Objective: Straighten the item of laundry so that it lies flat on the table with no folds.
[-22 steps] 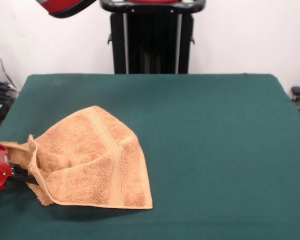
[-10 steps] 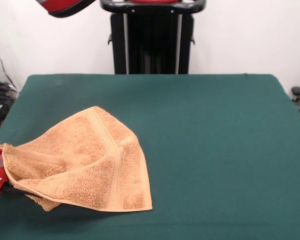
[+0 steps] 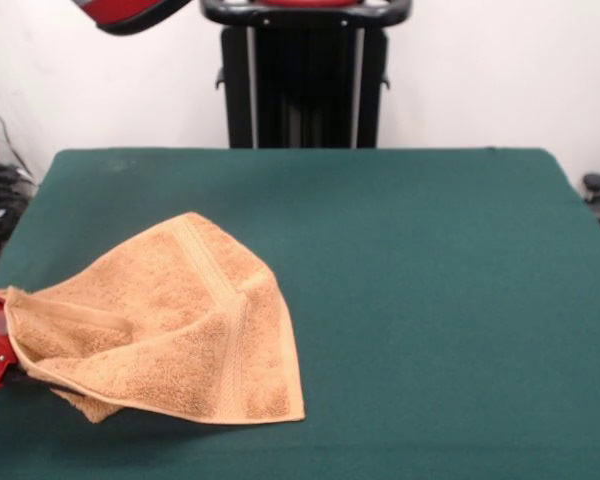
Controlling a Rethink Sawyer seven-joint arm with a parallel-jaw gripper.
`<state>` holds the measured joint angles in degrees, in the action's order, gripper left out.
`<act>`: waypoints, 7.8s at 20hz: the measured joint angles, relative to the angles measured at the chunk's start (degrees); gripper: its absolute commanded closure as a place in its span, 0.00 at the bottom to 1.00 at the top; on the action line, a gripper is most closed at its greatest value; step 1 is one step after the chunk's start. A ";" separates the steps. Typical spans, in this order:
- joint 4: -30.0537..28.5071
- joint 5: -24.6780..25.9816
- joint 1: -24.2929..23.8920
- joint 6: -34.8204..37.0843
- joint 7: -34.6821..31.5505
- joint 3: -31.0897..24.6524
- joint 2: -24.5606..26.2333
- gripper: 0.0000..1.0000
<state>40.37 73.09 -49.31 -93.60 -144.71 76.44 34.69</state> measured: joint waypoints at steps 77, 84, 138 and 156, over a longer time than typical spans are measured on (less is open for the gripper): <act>-72.54 19.83 36.54 4.59 23.33 -10.33 -23.25 0.00; -72.55 19.84 36.54 1.65 23.33 -12.22 -23.25 0.00; -81.38 20.05 43.89 14.66 23.33 -14.69 -14.42 1.00; -83.02 22.08 45.28 14.52 23.33 -15.55 -13.89 1.00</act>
<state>-42.64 95.17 -4.03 -79.08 -121.38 60.89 20.80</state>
